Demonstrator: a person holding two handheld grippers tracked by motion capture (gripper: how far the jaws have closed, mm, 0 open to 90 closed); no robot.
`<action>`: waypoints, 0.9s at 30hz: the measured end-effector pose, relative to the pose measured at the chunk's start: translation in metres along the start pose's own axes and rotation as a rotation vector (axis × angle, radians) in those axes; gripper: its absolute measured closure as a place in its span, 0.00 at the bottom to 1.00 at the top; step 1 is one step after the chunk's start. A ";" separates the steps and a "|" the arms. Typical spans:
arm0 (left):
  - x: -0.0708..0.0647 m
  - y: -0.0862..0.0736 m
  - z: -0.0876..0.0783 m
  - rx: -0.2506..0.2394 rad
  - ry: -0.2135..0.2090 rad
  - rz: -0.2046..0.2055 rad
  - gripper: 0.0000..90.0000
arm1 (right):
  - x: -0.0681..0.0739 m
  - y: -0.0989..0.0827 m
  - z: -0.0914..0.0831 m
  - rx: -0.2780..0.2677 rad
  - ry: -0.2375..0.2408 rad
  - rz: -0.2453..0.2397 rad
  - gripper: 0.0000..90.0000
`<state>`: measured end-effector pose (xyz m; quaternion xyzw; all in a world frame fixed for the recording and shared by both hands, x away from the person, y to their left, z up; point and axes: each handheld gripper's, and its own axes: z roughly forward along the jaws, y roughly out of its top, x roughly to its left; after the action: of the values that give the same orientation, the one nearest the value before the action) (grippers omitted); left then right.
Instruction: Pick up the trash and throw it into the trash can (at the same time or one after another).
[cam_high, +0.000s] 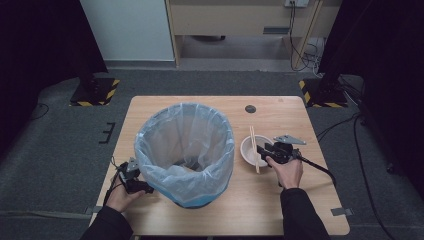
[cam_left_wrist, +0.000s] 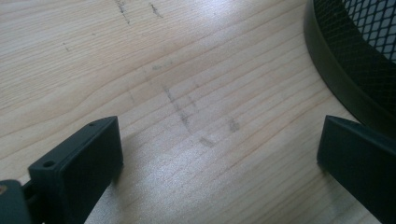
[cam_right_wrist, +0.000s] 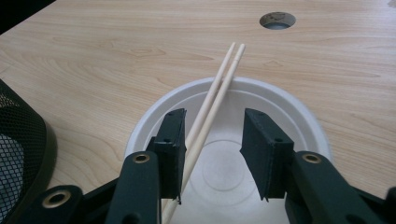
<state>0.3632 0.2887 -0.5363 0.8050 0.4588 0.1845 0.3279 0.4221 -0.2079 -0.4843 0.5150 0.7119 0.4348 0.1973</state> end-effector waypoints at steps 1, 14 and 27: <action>0.000 0.000 0.000 0.000 0.000 0.000 0.00 | 0.001 0.000 0.001 0.004 0.001 0.002 0.66; 0.000 0.000 0.000 0.000 0.000 0.000 0.00 | 0.003 -0.006 0.009 0.042 -0.009 -0.012 0.66; 0.000 0.000 0.000 0.000 0.000 0.000 0.00 | 0.003 -0.009 0.013 0.043 -0.002 -0.012 0.63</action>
<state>0.3632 0.2887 -0.5363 0.8049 0.4588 0.1844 0.3280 0.4255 -0.2000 -0.4980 0.5152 0.7242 0.4175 0.1894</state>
